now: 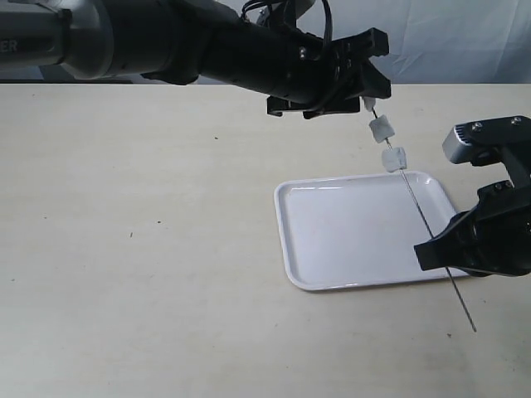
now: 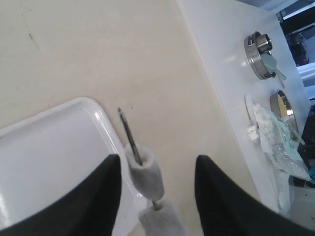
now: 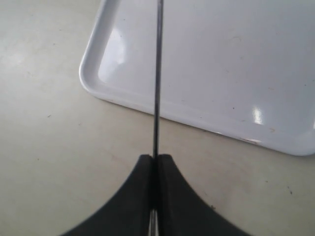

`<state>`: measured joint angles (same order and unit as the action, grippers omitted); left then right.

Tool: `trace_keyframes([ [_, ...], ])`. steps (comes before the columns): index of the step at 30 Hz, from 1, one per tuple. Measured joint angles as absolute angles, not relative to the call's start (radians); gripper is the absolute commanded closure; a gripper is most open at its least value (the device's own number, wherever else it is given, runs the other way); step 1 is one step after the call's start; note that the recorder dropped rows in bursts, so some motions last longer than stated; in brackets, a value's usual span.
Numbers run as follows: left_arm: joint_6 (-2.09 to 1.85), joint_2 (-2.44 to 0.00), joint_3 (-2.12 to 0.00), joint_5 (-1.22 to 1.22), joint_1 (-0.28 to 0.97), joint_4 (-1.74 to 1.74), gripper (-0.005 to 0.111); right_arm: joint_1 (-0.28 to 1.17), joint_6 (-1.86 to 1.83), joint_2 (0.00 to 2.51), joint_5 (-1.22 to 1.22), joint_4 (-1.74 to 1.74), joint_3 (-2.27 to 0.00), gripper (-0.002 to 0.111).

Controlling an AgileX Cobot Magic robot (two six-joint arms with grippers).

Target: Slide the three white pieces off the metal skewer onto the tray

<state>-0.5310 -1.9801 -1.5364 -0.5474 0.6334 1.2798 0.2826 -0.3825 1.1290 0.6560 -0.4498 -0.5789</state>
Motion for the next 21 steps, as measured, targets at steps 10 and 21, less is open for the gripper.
trace_keyframes([
  [10, -0.531, -1.98, -1.536, -0.539, 0.633, 1.284, 0.084, 0.283, -0.385, 1.129, 0.656, -0.45, -0.579, 0.109],
  [21, -0.531, -1.98, -1.536, -0.539, 0.633, 1.282, 0.1, 0.283, -0.385, 1.129, 0.656, -0.45, -0.579, 0.109],
])
